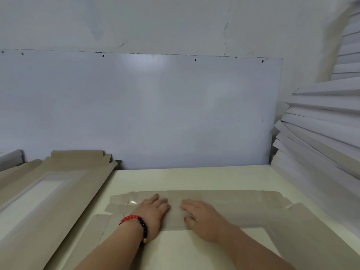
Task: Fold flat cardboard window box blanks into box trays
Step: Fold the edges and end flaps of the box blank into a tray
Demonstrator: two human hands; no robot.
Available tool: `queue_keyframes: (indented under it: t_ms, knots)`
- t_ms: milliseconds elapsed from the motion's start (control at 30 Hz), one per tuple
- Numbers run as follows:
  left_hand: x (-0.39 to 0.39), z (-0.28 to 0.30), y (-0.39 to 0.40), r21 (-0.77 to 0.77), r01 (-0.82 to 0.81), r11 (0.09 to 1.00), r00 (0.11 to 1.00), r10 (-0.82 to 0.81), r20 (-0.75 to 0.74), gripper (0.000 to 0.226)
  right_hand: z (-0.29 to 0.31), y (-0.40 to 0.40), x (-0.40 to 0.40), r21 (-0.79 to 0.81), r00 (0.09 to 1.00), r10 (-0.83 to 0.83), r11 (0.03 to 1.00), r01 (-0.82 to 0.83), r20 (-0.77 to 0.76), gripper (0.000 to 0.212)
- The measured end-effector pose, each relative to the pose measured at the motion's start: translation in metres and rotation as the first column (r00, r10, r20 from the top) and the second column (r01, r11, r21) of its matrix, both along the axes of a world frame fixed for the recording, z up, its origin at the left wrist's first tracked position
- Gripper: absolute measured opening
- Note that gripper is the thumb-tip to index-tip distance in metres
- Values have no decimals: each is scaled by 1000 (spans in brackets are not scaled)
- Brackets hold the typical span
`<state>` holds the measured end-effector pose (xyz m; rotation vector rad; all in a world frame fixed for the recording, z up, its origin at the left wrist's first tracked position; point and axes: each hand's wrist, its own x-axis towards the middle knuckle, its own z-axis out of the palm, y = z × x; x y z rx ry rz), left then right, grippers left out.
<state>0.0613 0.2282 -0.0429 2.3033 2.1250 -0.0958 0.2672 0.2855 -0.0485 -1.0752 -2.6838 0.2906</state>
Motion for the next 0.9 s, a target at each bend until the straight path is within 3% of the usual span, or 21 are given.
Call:
queue_keyframes:
  t_ms: [133, 267, 400, 567, 667, 767, 800, 867, 900]
  knots:
    - [-52, -15, -16, -27, -229, 973, 972, 230, 43, 61, 0, 27, 43, -1, 938, -252, 966, 260, 236, 57]
    - [-82, -19, -22, -47, -354, 934, 932, 356, 68, 69, 4, 45, 109, -21, 832, -458, 872, 489, 313, 62]
    - [-92, -19, -23, -41, -470, 882, 876, 471, 106, 79, 1, 51, 169, 27, 738, -584, 790, 612, 339, 64]
    - [-105, -20, -29, -40, -584, 811, 794, 581, 180, 77, -4, 47, 212, 26, 703, -667, 730, 683, 247, 64]
    - [-102, -16, -36, 102, -606, 789, 787, 576, 221, 70, -3, 39, 227, 155, 645, -729, 681, 715, 228, 63]
    - [-85, 2, -44, 287, -485, 826, 871, 486, 73, 62, 13, 25, 224, 333, 602, -782, 618, 713, 163, 56]
    - [-77, 11, -45, 301, -417, 857, 906, 418, 65, 61, 18, 19, 218, 418, 617, -759, 639, 646, 207, 55]
    - [-47, 31, -50, 284, -299, 911, 952, 266, 149, 58, 30, 7, 203, 429, 696, -678, 716, 551, 237, 58]
    - [-30, 40, -59, 255, -221, 941, 961, 166, 220, 55, 38, -7, 192, 313, 772, -610, 779, 543, 179, 59]
